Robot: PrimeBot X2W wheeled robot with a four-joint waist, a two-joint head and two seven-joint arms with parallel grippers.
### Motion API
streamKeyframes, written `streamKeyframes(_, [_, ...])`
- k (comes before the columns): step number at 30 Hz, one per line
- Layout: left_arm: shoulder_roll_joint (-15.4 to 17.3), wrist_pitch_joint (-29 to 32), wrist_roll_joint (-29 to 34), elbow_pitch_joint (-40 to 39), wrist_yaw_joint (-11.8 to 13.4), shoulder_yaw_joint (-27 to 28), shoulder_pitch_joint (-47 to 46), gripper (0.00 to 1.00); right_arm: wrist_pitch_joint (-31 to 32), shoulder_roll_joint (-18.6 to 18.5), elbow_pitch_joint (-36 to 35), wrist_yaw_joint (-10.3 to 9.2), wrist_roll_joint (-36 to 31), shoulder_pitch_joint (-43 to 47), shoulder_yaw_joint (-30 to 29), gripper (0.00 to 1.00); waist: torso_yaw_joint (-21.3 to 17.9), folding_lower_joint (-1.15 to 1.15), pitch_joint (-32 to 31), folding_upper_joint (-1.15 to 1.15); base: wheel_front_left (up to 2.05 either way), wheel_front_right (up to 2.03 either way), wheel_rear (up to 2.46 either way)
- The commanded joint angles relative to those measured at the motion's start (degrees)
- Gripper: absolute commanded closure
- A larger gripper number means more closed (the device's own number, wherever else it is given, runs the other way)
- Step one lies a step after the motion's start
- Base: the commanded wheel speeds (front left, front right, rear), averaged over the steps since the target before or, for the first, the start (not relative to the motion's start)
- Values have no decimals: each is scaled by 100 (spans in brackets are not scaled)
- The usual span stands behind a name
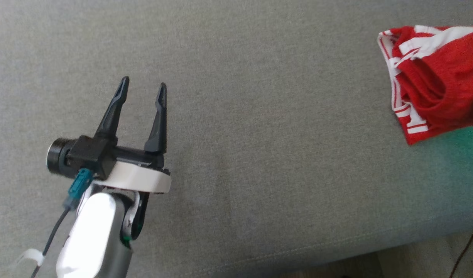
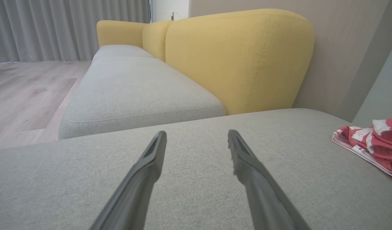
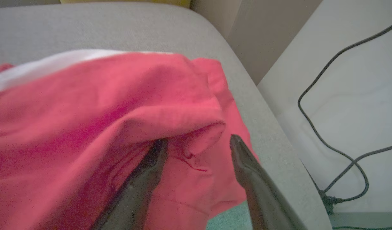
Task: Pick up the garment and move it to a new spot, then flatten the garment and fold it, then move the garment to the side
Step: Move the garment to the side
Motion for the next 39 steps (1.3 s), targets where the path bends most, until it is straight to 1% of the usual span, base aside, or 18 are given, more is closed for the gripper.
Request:
streamKeyframes(1, [39,-33,28,-185,13,272,17,0,-390,-14,-548,-5,-158,192,29,0,-27,-1,-175,0,0,0,0])
streamKeyframes(4, [40,-33,27,-180,33,327,112,0,-659,152,-914,-5,-163,445,50,0,-37,-1,-324,0,0,0,0])
streamKeyframes(6, [42,-33,22,-177,61,387,227,0,-893,331,-1353,-5,-143,746,97,0,-47,-1,-476,0,0,0,0])
streamKeyframes(11, [67,-33,-2,-166,113,511,514,0,-1251,795,-2444,-5,113,1494,371,0,-3,-1,-800,0,0,0,0])
streamKeyframes(14, [87,-33,-10,-153,128,555,628,0,-1386,1049,-3051,-5,233,1886,574,0,109,-1,-945,0,0,0,0])
streamKeyframes(15, [98,-33,-22,-128,136,582,692,0,-1456,1213,-3394,-5,299,2112,727,0,211,-1,-1034,0,0,0,0])
streamKeyframes(16, [98,-33,-22,-128,136,582,692,0,-1456,1213,-3394,-5,299,2112,727,0,211,-1,-1034,0,0,0,0])
streamKeyframes(17, [110,-33,-32,-95,153,609,762,0,-1511,1347,-3675,-5,324,2309,887,0,333,-1,-1124,0,0,0,0])
streamKeyframes(19, [120,-33,-44,-71,182,643,838,0,-1574,1450,-3914,-5,333,2475,1089,0,465,-1,-1208,0,0,0,0])
streamKeyframes(25, [167,-33,-83,-48,261,754,1068,0,-1739,1686,-4287,-5,319,2838,1467,0,857,-1,-1448,0,0,0,0])
streamKeyframes(29, [216,-33,-102,-28,291,802,1226,0,-1807,1768,-4315,-5,292,3043,1607,0,1048,-1,-1596,0,0,0,0])
streamKeyframes(34, [264,-33,-129,-10,259,790,1416,0,-1839,1827,-4312,-5,329,3304,1628,0,1154,-1,-1782,0,0,0,0])
streamKeyframes(39, [273,-22,-154,20,255,740,1630,0,-1815,1849,-4366,-5,398,3599,1574,0,1146,-1,-2010,0,0,0,0])
